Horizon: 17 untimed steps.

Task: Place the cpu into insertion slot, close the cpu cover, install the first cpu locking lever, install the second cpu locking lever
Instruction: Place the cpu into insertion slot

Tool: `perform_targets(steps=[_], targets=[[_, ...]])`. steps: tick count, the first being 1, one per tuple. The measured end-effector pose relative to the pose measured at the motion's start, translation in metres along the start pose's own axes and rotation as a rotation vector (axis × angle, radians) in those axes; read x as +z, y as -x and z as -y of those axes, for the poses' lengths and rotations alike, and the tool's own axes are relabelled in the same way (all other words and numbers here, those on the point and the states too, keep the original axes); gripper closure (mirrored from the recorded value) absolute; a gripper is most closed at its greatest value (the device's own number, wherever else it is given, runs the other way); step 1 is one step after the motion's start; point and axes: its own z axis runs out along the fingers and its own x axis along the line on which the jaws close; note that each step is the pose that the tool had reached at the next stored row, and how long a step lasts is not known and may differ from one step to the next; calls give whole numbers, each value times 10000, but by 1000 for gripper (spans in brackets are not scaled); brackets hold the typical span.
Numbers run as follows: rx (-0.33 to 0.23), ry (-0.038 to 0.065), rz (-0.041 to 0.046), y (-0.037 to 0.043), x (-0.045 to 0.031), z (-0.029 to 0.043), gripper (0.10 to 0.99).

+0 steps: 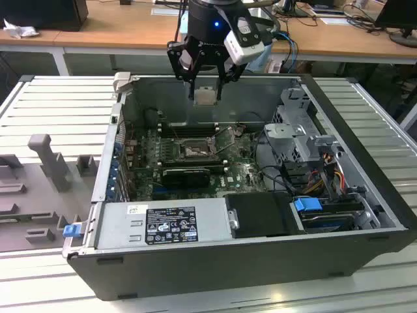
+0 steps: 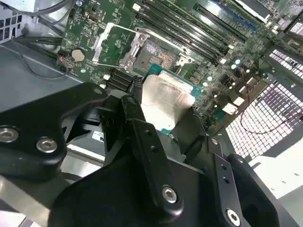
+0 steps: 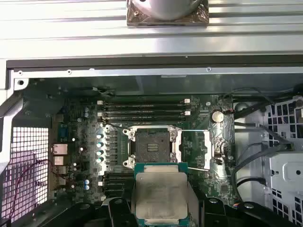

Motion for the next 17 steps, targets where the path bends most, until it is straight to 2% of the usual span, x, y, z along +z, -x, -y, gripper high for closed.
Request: perform_targets(steps=[1,4,9,11,14,17], targets=[[97,3,9,1,0,0,557],[1020,19,91,0,5,1,557],[1075,20,95,1,32,3,557],[1336,26,119,1,36,3,557],[2422,46,217,1,48,5,557],[2993,58,269,1,55,5,557]])
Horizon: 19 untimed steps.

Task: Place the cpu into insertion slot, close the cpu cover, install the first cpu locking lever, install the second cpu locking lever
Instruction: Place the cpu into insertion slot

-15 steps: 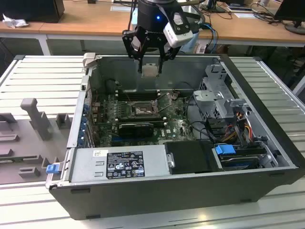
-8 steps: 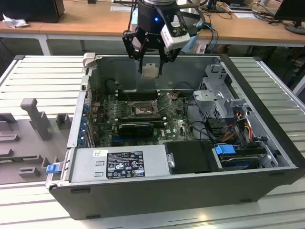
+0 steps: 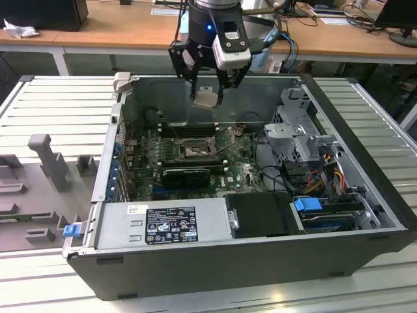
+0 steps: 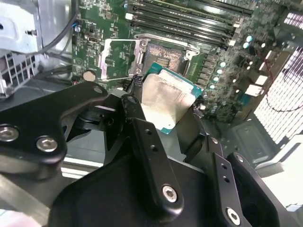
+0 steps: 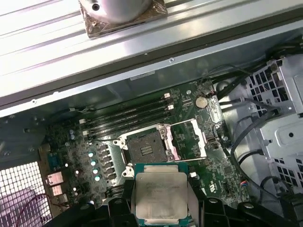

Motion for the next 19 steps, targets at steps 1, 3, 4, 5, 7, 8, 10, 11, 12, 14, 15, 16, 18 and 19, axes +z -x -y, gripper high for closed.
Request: perform_targets(steps=[1,3,4,5,7,8,10,11,12,14,15,16,18,19], targets=[[123,1,10,0,1,0,557],[402,7,36,0,3,0,557],[518,9,46,0,4,0,557],[677,12,61,0,5,0,557],[972,18,87,0,7,1,557],[1102,20,98,0,8,1,557],[1331,25,119,0,10,1,557],[1438,27,128,0,10,1,557],[1541,30,138,0,10,1,557],[1734,32,155,0,11,1,557],[1934,37,174,0,12,1,557],[2096,39,188,0,14,1,557],[2361,45,211,0,19,1,557],[2429,47,217,0,22,1,557]])
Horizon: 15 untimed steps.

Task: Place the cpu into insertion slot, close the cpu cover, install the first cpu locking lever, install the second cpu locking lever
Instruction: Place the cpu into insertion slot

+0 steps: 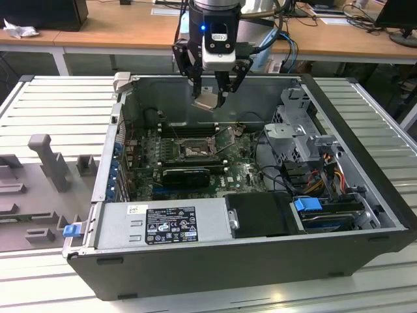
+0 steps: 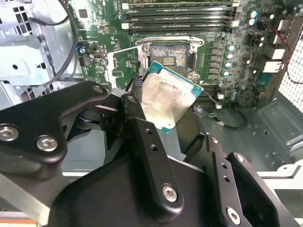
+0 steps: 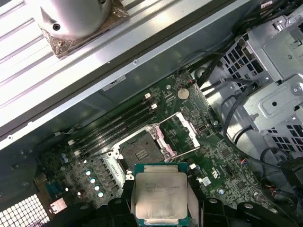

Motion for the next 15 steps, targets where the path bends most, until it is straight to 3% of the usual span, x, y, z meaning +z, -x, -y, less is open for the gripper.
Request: perform_targets(steps=[6,15], targets=[[144,2,14,1,27,3,557],[1008,19,91,1,31,4,557]])
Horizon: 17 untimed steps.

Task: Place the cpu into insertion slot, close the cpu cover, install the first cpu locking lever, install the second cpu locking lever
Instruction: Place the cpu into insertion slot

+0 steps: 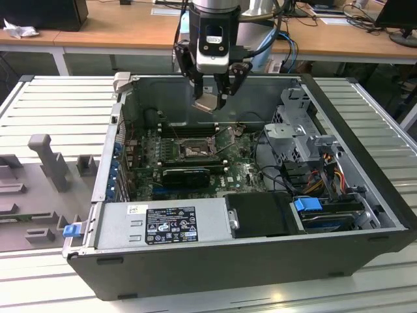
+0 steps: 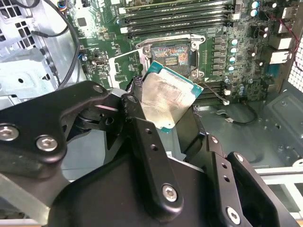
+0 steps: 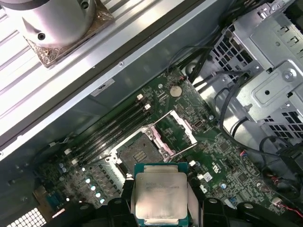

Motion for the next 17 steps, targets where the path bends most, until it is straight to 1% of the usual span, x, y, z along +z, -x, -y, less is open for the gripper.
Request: perform_targets(steps=[4,10,17], targets=[[374,6,34,0,3,0,557],[759,14,68,0,7,1,557],[1058,20,95,0,9,1,557]])
